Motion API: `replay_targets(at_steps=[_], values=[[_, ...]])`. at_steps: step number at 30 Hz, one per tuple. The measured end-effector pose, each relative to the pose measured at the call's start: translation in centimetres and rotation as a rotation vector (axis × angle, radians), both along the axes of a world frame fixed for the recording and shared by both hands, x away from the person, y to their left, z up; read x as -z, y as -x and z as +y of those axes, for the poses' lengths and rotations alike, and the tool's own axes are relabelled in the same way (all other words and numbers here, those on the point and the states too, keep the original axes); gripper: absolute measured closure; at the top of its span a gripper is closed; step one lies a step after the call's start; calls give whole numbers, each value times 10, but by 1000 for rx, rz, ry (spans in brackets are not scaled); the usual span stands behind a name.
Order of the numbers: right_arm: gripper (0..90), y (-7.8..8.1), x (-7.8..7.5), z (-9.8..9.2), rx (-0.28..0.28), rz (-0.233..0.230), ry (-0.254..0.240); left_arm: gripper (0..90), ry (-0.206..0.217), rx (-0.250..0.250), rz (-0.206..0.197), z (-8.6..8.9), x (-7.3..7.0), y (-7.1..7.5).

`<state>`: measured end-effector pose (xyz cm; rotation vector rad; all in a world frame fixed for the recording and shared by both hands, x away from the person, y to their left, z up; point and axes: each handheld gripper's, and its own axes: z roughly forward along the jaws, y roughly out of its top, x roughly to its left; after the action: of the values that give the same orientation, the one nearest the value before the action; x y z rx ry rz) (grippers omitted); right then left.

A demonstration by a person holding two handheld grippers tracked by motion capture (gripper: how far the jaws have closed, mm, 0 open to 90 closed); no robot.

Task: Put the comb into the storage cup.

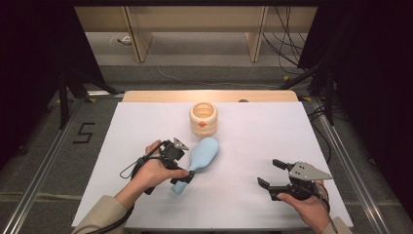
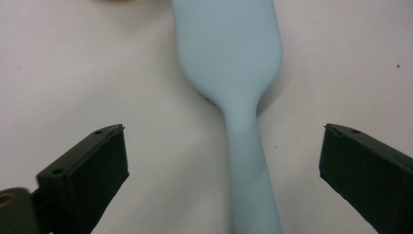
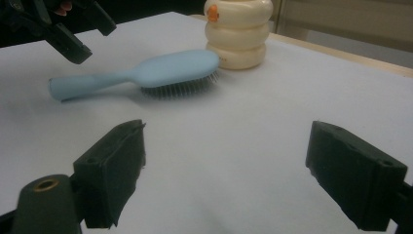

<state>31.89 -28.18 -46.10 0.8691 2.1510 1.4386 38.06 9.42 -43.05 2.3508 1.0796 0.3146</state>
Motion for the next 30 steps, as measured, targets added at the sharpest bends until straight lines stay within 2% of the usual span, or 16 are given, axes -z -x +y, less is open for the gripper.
replay_targets(at_steps=[3,7,15,19,30], values=[[155,0,0,0,1,3,0,0,1,-6,39,-6,0,-4],[155,0,0,0,1,0,-1,0,-25,-5,74,-12,4,-11],[155,0,0,-1,2,1,-1,0,-59,-13,108,-21,15,-22],[154,0,0,-1,2,3,-1,0,-76,-3,140,-24,21,-24],[154,0,0,0,1,2,1,78,-120,-19,163,-27,25,-28]])
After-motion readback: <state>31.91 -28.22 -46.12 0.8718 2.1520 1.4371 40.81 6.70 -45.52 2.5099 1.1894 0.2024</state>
